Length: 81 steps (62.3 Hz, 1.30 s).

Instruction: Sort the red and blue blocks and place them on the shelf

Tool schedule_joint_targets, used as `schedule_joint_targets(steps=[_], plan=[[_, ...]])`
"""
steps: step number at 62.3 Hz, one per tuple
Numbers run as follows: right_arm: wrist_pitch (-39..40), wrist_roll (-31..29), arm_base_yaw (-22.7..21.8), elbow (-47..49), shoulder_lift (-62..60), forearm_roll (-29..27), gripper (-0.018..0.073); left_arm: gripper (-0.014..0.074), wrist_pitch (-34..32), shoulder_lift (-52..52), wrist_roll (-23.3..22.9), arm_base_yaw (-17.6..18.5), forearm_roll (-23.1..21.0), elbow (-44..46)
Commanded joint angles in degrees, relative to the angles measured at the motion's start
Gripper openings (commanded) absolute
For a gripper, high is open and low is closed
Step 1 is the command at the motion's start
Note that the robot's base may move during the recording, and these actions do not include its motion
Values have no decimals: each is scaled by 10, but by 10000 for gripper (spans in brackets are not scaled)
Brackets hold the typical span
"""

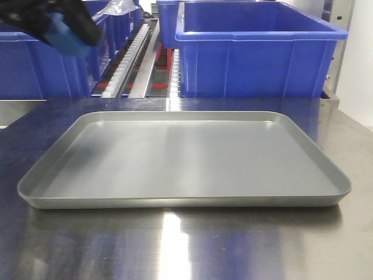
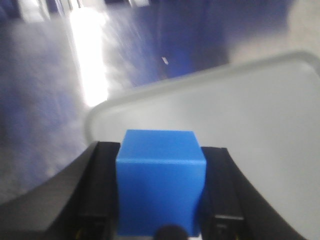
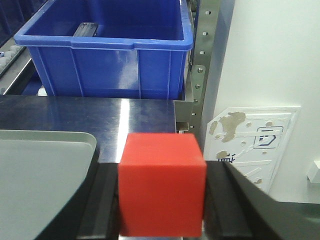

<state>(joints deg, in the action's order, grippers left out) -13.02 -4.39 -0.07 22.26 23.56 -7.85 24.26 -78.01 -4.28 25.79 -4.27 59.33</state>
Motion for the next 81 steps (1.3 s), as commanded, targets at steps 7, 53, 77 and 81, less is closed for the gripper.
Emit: schedule_joint_targets(steps=[7,53,77,81], plan=[[49,-6,-4,16,1,-2,278,124,-190,84,35,-26,-9,-71],[49,-6,-4,16,1,-2,278,124,-335,354,35,-119,-12,-306],[49,-6,-4,16,1,-2,278,124,-291,478,35,-121,-12,-357],[49,-6,-4,16,1,-2,278,124,-289,495,35,-121,-11,-363]])
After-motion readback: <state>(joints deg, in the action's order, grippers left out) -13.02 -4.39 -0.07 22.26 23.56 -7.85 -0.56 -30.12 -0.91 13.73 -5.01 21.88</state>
